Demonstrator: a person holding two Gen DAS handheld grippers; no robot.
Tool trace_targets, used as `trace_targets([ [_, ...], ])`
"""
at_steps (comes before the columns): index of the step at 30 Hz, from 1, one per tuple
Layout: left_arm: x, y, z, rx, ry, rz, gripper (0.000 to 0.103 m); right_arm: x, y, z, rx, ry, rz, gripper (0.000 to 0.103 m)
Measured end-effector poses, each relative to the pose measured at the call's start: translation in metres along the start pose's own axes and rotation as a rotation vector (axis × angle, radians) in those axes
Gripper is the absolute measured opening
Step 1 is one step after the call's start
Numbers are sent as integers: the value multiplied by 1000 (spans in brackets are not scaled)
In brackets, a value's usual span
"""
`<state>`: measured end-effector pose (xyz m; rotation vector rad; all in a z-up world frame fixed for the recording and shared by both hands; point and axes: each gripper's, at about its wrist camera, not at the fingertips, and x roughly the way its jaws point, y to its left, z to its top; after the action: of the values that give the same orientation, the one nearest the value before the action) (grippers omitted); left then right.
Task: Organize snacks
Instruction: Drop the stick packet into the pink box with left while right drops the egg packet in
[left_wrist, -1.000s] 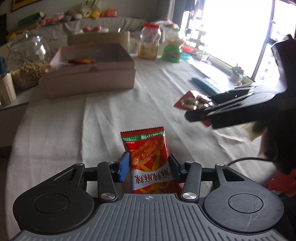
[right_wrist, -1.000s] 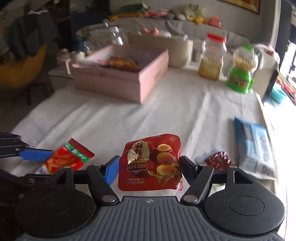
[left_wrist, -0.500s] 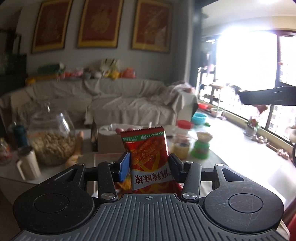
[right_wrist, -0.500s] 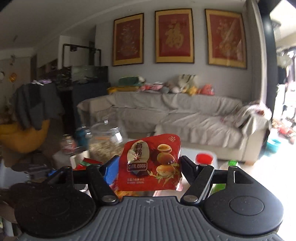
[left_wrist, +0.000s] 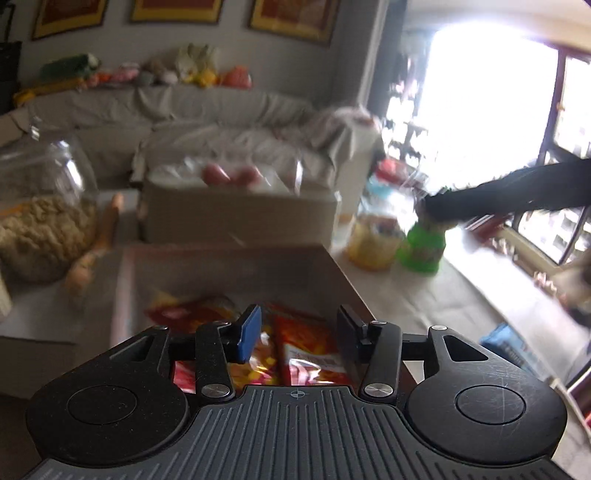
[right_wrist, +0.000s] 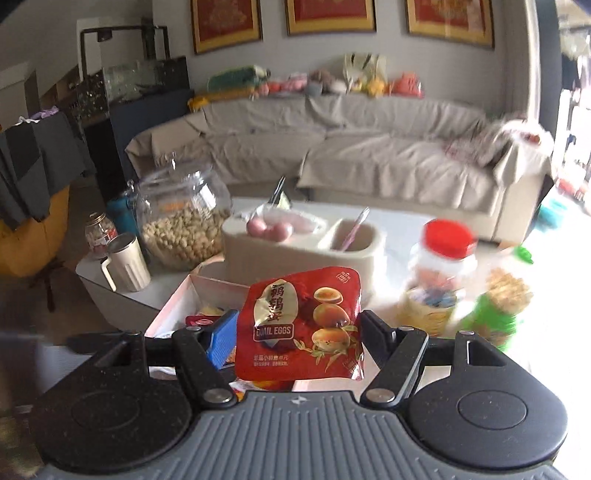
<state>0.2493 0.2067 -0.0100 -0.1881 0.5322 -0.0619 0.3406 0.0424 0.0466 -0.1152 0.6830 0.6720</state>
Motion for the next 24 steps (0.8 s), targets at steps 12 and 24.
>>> trace_targets([
  [12, -96, 62, -56, -295, 24, 112, 49, 137, 95, -28, -165, 241, 181, 74],
  [24, -76, -4, -87, -144, 321, 48, 48, 52, 27, -28, -93, 116, 129, 83],
])
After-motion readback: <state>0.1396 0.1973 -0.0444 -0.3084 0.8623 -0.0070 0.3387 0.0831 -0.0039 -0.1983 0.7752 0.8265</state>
